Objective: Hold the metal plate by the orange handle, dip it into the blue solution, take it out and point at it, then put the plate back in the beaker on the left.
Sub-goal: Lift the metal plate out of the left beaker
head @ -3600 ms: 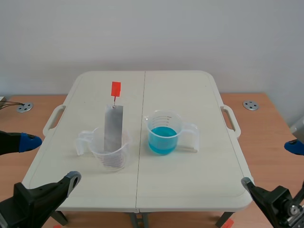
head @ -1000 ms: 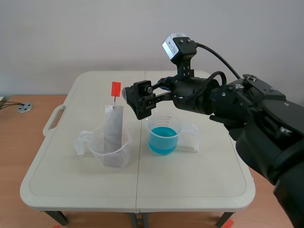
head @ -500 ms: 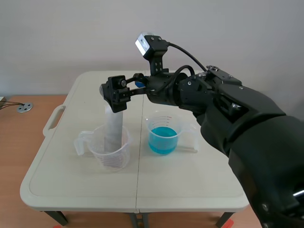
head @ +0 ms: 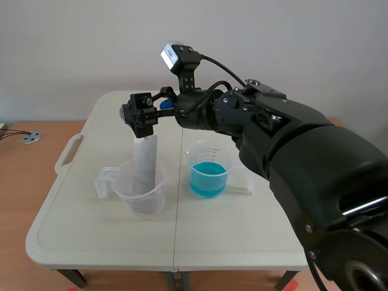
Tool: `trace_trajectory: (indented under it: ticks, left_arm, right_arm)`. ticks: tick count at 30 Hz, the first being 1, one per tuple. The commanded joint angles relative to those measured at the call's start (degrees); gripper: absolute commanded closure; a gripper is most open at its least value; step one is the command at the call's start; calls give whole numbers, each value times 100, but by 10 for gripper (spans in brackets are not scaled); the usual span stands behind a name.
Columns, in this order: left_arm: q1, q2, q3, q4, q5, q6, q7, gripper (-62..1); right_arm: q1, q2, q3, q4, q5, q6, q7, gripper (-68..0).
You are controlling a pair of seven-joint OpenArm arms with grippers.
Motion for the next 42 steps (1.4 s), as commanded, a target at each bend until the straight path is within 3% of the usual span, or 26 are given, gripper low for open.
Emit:
trace_trajectory:
  ticks: [1,6,18,23,31,36,39,42]
  left_arm:
    - [13,13,-9,63,-35,-13,-57,-19]
    - [13,13,-9,63,-35,-13,-57,-19]
    - [13,13,-9,63,-35,-13,-55,-19]
    - [13,13,-9,63,-35,-13,-55,-19]
    - [13,13,-9,63,-35,-13,-55,-19]
    - [13,13,-9,63,-37,-13,-55,-19]
    - [13,13,-9,63,-37,-15,-55,-19]
    - [13,13,-9,63,-37,-15,-55,-19]
  right_arm:
    - [151,-42,0,151,79,22,87,-558]
    - [151,-52,0,151,81,20,17,-420]
    - [149,-50,0,151,107,-28,-92,-159]
    - [149,-50,0,151,114,-48,-87,-10]
    - [149,-50,0,151,118,35,-83,-13]
    - [151,-48,0,151,122,525,-13,-13]
    - [151,-42,0,153,125,634,24,-13]
    - [149,11,0,157,125,986,157,-13]
